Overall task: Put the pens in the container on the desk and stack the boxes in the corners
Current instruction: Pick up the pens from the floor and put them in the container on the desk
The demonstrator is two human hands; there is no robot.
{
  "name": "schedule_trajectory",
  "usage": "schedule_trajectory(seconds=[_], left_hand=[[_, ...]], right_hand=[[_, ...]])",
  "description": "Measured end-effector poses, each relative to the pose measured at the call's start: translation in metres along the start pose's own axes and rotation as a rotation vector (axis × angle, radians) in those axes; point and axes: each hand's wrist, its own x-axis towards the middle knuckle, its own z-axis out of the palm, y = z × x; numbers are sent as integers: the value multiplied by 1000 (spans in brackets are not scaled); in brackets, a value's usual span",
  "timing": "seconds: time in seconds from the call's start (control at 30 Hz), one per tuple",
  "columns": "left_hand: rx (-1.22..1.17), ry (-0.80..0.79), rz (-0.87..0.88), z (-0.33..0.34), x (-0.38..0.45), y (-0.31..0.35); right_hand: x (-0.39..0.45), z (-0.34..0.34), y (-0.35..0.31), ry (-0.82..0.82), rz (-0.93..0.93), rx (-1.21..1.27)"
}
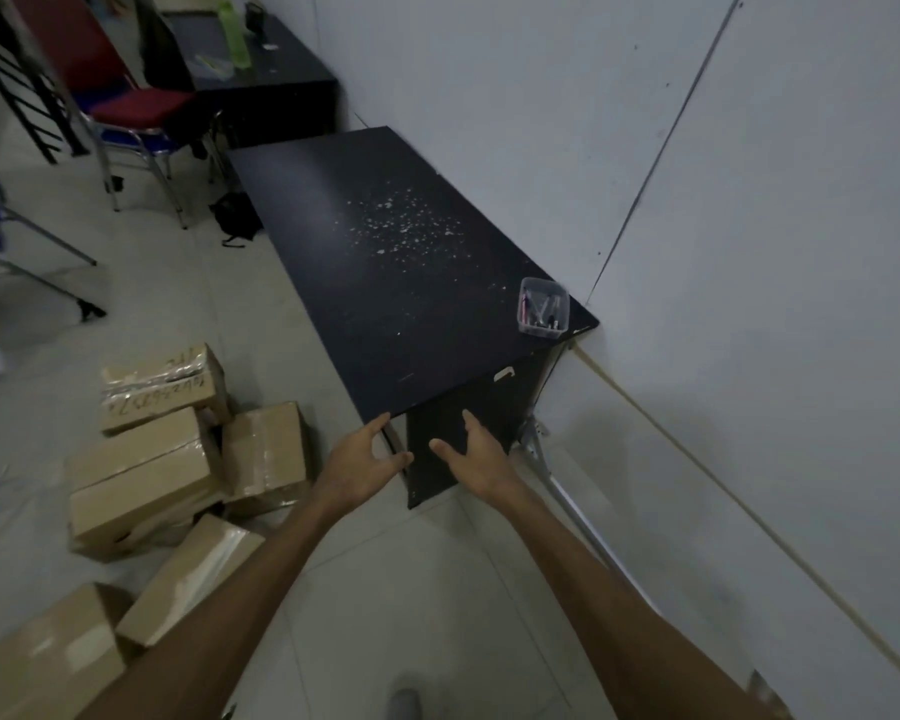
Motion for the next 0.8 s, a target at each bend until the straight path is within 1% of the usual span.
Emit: schedule_trajectory(seconds=[0.1, 0.23, 0.3, 0.4, 0.6, 0.63, 0.7, 0.8], left_hand=[[-7, -6, -31, 3, -34, -30], [-38, -29, -116, 2, -78, -74], [-52, -46, -132, 0, -100, -101], [-44, -26, -140, -10, -132, -144], [-39, 10, -193, -24, -172, -250], [-37, -5, -205, -26, -185, -286], [-21, 2, -193, -26, -192, -309], [4, 9, -239, -20, -212, -371]], right_hand=[[-22, 29, 7, -39, -19, -21], [-54, 72, 19, -90, -40, -48], [-70, 97, 24, -119, -31, -23], [-94, 143, 23, -158, -34, -22], [-117, 244, 33, -185, -34, -30], [-121, 279, 38, -196, -43, -47], [-119, 300, 44, -182, -46, -55], [-112, 360, 61, -204, -63, -72]])
